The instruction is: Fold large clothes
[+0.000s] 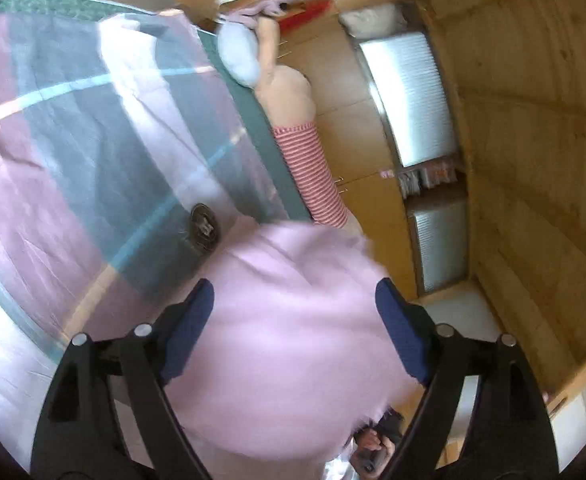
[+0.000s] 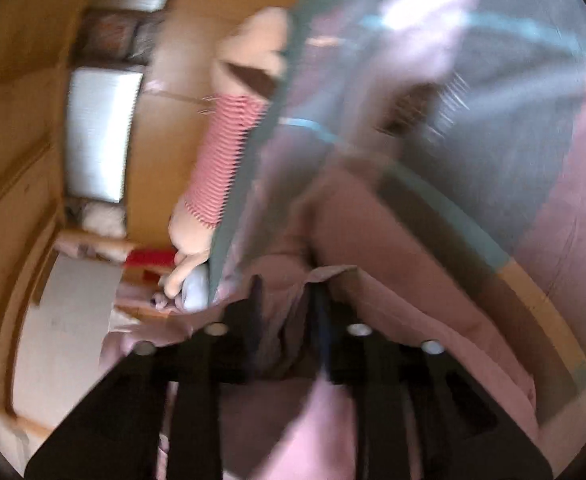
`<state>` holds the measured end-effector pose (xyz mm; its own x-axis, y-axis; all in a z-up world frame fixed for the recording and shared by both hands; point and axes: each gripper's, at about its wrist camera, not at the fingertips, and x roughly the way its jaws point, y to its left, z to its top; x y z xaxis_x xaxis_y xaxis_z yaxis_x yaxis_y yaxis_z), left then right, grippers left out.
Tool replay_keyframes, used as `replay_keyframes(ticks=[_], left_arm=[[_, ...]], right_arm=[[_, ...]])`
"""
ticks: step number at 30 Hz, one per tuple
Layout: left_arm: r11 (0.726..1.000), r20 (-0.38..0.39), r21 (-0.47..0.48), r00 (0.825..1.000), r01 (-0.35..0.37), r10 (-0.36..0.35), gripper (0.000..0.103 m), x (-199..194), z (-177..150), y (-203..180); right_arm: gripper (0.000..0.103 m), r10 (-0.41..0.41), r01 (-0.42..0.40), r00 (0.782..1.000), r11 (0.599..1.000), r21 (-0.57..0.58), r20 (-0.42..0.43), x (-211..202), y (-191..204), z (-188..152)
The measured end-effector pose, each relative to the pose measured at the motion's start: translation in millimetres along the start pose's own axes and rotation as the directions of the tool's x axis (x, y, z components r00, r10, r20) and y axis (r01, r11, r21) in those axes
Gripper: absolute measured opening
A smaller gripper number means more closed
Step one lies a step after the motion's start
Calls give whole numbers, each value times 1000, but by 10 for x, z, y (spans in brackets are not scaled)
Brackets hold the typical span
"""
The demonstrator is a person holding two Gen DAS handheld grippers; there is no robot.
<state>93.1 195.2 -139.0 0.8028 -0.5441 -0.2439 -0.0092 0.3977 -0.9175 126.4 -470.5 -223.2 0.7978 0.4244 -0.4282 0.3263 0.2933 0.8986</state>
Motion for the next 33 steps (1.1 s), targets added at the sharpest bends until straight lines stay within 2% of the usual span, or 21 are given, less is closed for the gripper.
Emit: replay_keyframes(ticks=[2, 3, 4, 5, 6, 7, 9, 11, 12, 14, 15, 16, 17, 20, 21, 23, 25, 26, 29, 31, 33], left_arm=[[991, -104, 137, 995, 14, 1, 83, 227, -167, -279], [968, -144, 250, 988, -11, 48, 84, 353, -302, -458], [924, -166, 382, 981, -35, 106, 85, 465, -488, -651], [889, -183, 457, 974, -36, 134, 87, 567, -645, -767], [860, -211, 510, 965, -31, 159, 88, 685, -790, -854], [836, -240, 547, 950, -38, 201, 88, 819, -944, -901], [807, -256, 584, 925, -83, 280, 88, 997, -1135, -882], [743, -194, 646, 904, -175, 381, 87, 1119, -1272, -833], [712, -158, 670, 895, -213, 417, 88, 1148, -1303, -812], [663, -101, 701, 883, -263, 457, 88, 1189, -1346, -753], [656, -88, 703, 881, -275, 465, 89, 1199, -1342, -728], [651, -80, 704, 879, -285, 471, 89, 1216, -1337, -698], [647, -75, 705, 875, -292, 477, 89, 1263, -1340, -671], [629, -50, 712, 872, -312, 488, 90, 1278, -1305, -687], [592, 11, 718, 856, -367, 517, 82, 1246, -1283, -697], [555, 61, 722, 837, -414, 545, 95, 1296, -1216, -688], [543, 94, 706, 820, -455, 565, 95, 1236, -1122, -616], [536, 100, 693, 800, -482, 591, 95, 1229, -1067, -561], [531, 90, 661, 759, -530, 645, 96, 1220, -951, -375], [533, 73, 656, 747, -535, 661, 96, 1239, -905, -316], [560, 38, 630, 741, -538, 670, 97, 1293, -824, -246]], right_arm=[[48, -6, 6, 1000, 1000, 26, -24, 5, 10, 65], [67, -5, 5, 1000, 1000, 3, 4, -127, 109, 91], [81, -14, 16, 998, 999, -38, 58, -289, 222, 87], [101, -35, 47, 990, 995, -91, 137, -460, 360, 107], [102, -45, 85, 973, 982, -169, 224, -646, 536, 64], [102, -47, 109, 968, 965, -241, 248, -673, 691, 77], [100, -48, 132, 978, 894, -427, 201, -721, 1041, -147], [98, -74, 148, 987, 780, -608, 146, -635, 1370, -539], [97, -107, 154, 988, 678, -718, 111, -506, 1559, -897], [93, -164, 131, 985, 537, -834, 49, -315, 1692, -1478], [90, -213, 104, 977, 448, -888, 6, -90, 1743, -1892], [89, -241, 90, 970, 402, -911, -11, 67, 1764, -2098], [87, -286, 70, 958, 319, -945, -25, 310, 1780, -2425], [84, -340, 84, 940, 145, -986, 30, 894, 1800, -2824], [84, -340, 118, 937, 111, -987, 74, 1172, 1839, -2832], [85, -353, 189, 925, 107, -976, 140, 1601, 1909, -2665], [88, -398, 229, 908, 209, -951, 131, 2078, 1948, -2314], [88, -405, 250, 904, 233, -940, 140, 2247, 1968, -2180], [89, -412, 283, 896, 249, -926, 163, 2615, 2015, -1981], [92, -425, 287, 891, 259, -922, 158, 2698, 2060, -1926], [94, -430, 287, 889, 257, -923, 157, 2738, 2110, -1941]])
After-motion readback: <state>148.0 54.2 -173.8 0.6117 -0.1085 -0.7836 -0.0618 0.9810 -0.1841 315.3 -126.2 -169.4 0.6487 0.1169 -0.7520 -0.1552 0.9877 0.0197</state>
